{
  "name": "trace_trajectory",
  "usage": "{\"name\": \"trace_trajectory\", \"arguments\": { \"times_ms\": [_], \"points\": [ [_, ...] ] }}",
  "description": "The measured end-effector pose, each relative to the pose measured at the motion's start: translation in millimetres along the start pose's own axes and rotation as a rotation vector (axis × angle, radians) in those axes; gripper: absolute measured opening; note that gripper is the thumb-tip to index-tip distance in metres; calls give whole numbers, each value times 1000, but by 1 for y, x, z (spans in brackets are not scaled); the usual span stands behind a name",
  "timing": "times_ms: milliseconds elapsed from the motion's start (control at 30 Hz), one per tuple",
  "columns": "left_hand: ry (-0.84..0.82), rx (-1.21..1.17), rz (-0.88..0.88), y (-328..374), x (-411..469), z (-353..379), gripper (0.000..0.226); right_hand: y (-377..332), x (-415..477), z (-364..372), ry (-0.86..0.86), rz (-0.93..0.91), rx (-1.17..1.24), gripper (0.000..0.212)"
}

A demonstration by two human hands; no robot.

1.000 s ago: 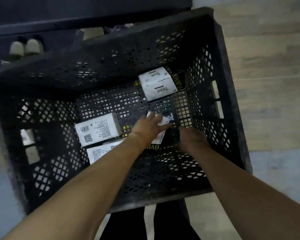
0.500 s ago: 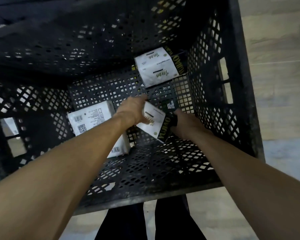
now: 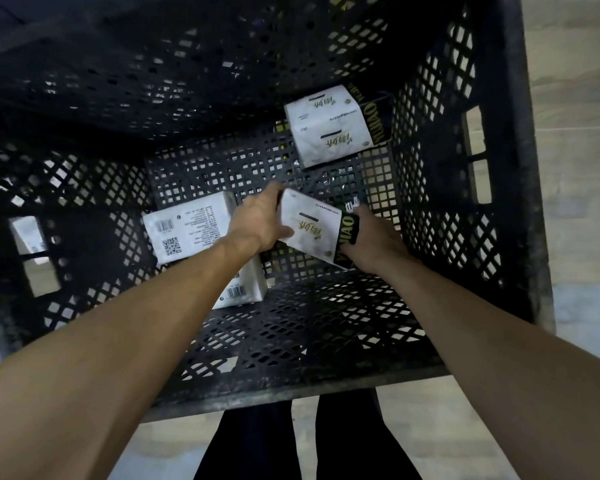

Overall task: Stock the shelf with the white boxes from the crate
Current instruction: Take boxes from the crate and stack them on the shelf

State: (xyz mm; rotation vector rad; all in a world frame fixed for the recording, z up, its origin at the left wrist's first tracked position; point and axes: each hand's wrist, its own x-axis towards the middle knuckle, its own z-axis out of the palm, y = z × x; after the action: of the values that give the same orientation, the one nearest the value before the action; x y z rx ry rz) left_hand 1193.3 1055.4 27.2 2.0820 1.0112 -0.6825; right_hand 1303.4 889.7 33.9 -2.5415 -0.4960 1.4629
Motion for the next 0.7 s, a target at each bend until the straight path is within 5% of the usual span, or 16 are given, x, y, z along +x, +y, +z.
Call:
{"name": "trace_trajectory", "arguments": {
  "times_ms": [200, 333, 467, 700],
  "points": [
    [160, 62, 15, 6, 1, 1, 58, -2, -3, -5, 9, 30, -196, 67],
    [130, -31, -127, 2, -8, 11, 53, -8, -4, -7, -56, 21, -257, 54],
    [139, -82, -49, 12, -9, 13, 62, -10, -7, -3, -225, 23, -335, 48],
    [130, -59, 143, 26, -11, 13, 74, -17, -2, -14, 167, -176, -318, 73]
  ]
}}
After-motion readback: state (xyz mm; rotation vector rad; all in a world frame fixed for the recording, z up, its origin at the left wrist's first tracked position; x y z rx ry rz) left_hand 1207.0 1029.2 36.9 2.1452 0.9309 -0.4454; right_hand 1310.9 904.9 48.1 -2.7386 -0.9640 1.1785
